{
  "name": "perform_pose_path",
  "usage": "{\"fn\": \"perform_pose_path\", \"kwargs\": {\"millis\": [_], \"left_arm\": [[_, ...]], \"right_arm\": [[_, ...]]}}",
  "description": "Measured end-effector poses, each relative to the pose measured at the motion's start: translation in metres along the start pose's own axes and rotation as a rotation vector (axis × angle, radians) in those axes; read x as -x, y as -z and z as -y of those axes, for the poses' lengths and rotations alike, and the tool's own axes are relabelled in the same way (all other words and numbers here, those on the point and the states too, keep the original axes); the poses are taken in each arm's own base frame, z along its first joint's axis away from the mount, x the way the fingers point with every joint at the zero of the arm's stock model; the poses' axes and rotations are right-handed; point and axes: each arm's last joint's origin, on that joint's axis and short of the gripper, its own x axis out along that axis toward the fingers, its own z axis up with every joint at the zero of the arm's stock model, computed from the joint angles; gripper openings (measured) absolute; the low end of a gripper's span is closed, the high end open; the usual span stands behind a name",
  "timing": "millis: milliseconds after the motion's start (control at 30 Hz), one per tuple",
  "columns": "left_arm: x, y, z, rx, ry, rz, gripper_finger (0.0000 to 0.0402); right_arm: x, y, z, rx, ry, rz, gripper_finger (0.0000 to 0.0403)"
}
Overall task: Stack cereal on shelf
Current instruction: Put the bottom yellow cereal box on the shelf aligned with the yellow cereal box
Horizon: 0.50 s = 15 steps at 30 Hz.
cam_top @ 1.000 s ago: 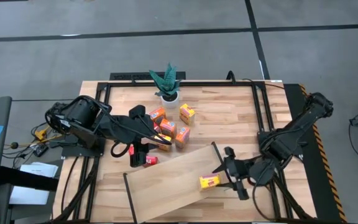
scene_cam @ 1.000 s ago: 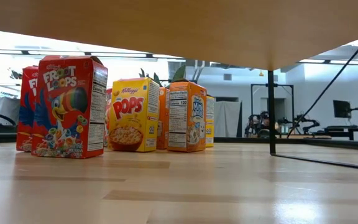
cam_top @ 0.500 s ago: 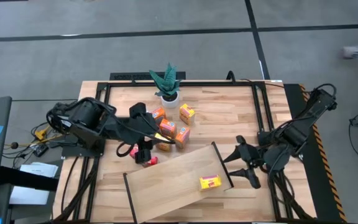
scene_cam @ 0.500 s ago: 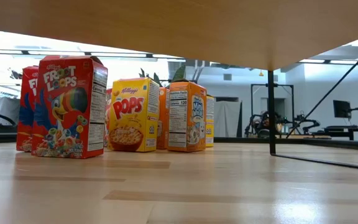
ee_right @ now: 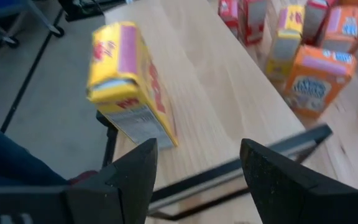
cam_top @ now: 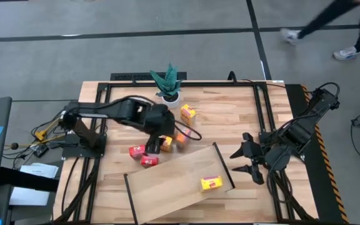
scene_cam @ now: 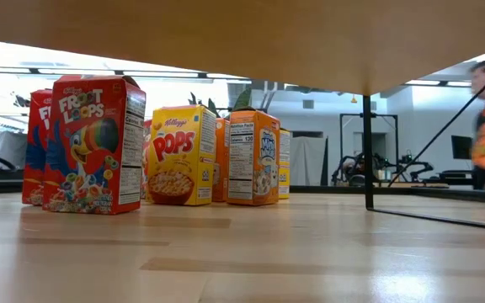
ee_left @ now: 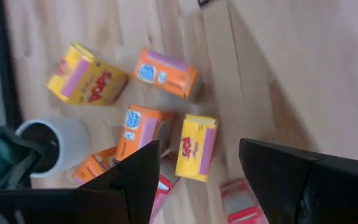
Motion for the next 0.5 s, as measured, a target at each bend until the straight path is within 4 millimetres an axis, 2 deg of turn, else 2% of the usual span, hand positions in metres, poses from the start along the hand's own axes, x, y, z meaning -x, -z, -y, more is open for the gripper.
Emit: {"fn": "perform_pose_path", "kwargs": {"millis": [233,500], "left_arm": [[-0.041,0.015,-0.019,-0.019,0.045,-0.061,0.0209],[-0.072,0.026,-0.016,-0.024,0.106,-0.064,0.0209]], "right_arm": [[0.0,0.004,0.003,0.002,0.027,-0.037,0.0255],[0.0,0.008,0.007,0.029,0.061,-0.082,0.0255]]}}
